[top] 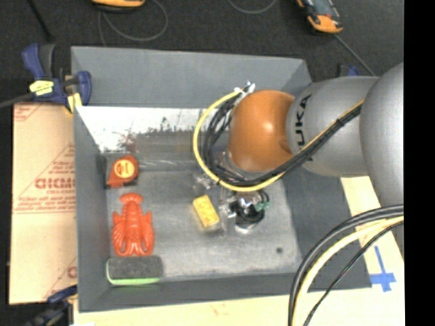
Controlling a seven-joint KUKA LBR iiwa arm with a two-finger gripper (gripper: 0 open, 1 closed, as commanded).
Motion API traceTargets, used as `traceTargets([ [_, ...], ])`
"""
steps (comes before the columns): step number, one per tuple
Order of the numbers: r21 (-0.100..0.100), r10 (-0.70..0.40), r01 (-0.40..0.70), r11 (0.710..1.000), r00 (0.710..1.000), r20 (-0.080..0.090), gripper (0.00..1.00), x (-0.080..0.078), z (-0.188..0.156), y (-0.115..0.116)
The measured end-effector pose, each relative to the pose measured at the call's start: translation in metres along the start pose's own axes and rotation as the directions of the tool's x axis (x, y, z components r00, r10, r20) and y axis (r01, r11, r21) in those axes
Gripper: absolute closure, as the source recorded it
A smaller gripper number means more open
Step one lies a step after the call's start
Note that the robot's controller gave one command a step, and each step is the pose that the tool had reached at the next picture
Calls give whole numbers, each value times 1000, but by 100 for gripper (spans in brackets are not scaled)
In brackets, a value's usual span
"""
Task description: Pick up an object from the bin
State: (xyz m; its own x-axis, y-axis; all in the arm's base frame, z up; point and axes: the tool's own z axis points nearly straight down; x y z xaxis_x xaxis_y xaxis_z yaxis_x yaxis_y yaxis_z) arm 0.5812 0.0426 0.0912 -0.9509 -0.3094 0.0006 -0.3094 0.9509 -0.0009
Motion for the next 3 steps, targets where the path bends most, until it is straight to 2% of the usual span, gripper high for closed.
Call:
traceTargets([
  [1,-1,-100,100,995,995,4,100,-19,18,4],
  [2,-1,-99,99,995,995,4,100,-19,18,4],
  [3,0,-125,125,992,992,2,100,-27,-187,19],
])
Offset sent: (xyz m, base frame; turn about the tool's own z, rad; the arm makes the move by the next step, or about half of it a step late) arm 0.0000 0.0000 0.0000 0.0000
